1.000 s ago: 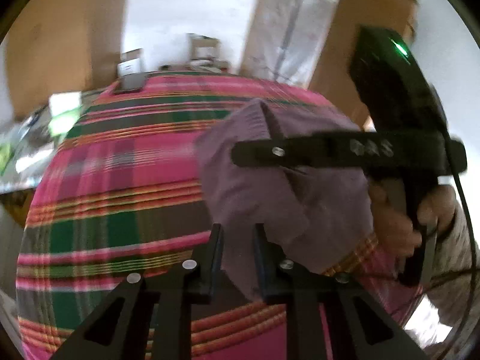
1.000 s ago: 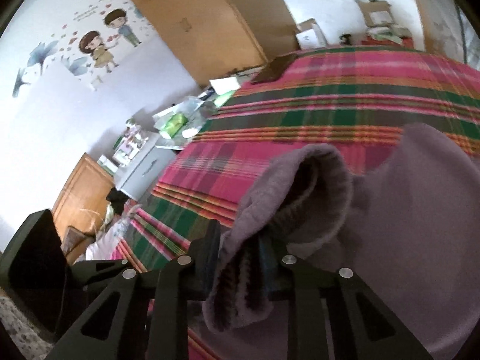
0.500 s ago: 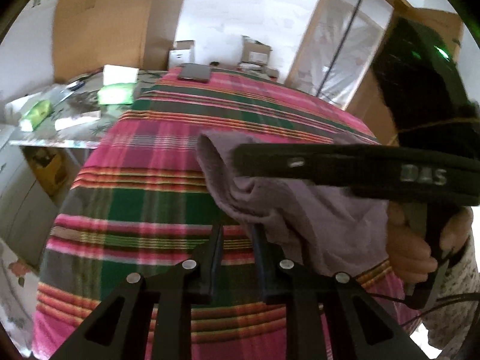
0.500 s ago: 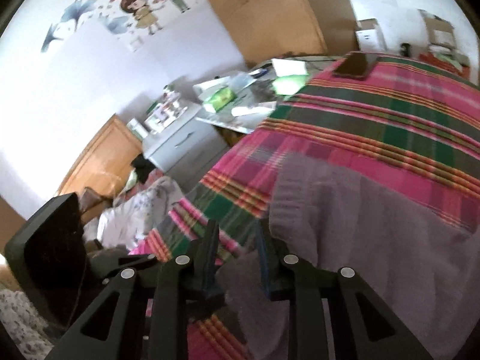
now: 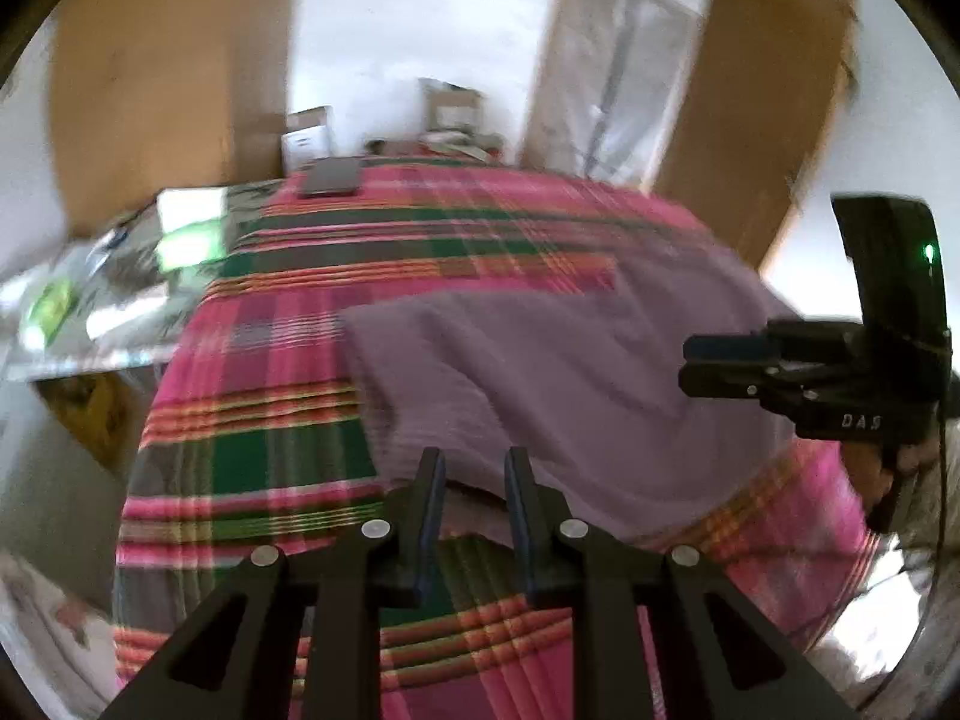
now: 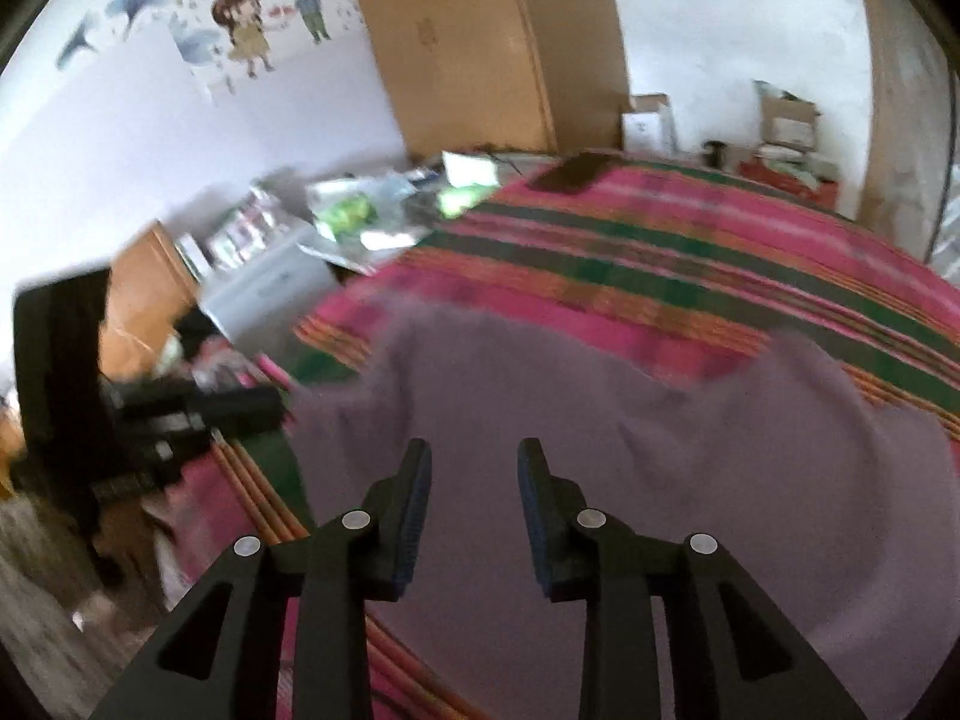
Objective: Fold clothes
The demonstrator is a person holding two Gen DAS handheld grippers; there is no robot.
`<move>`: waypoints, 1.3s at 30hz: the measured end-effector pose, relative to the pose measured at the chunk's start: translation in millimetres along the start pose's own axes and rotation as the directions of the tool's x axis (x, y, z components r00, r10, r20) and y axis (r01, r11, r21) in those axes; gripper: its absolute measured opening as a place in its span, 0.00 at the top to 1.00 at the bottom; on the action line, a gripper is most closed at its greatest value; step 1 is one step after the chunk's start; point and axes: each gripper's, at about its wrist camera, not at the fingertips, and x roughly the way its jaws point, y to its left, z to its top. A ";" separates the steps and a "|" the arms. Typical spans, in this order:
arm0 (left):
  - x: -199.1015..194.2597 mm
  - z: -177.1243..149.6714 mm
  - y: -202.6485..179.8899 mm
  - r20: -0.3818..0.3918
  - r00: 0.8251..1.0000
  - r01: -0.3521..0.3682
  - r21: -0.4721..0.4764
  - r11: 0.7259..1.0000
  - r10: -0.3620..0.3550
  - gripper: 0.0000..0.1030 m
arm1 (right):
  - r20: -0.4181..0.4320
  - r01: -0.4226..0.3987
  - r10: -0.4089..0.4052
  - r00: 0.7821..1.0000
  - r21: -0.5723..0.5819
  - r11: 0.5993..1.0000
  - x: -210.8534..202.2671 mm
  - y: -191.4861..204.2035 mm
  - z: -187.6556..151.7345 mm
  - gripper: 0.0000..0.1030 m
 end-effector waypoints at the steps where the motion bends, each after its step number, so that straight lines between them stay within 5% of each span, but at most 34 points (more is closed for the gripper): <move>1: 1.2 -0.3 -9.4 -0.005 1.000 -0.008 0.054 0.999 0.009 0.76 | -0.018 0.017 -0.018 1.000 -0.019 1.000 -1.9 -1.2 -9.2 0.64; 4: 2.1 -7.3 -37.1 0.013 0.998 -0.066 0.235 0.970 0.065 0.72 | -0.025 0.067 -0.070 0.997 -0.103 0.992 -7.4 2.8 -29.5 0.51; 7: 4.3 -23.5 -62.4 0.052 0.991 -0.133 0.422 0.897 0.122 0.72 | -0.032 0.082 -0.090 0.995 -0.182 0.980 -10.9 5.3 -44.6 0.49; 12: 10.3 -27.3 -68.7 0.039 0.988 -0.151 0.498 0.854 0.152 0.72 | -0.063 0.087 -0.107 0.992 -0.269 0.959 -12.1 14.4 -65.3 0.47; 25: 24.3 -14.3 -46.0 0.036 0.972 -0.223 0.471 0.854 0.233 0.71 | -0.071 0.110 -0.134 0.988 -0.274 0.956 7.0 16.8 -71.4 0.48; 30: 20.1 -8.3 -35.4 0.028 0.978 -0.200 0.419 0.885 0.208 0.71 | -0.045 0.125 -0.141 0.989 -0.253 0.959 4.5 13.5 -66.1 0.78; 31: 19.1 -7.1 -33.6 0.026 0.979 -0.195 0.410 0.891 0.202 0.72 | -0.040 0.122 -0.136 0.990 -0.250 0.960 3.5 13.7 -65.2 0.91; 39: 10.1 -7.2 -48.8 0.031 0.995 -0.094 0.445 0.891 0.090 0.72 | 0.004 0.115 -0.116 0.993 -0.180 0.977 -3.4 3.8 -51.5 0.96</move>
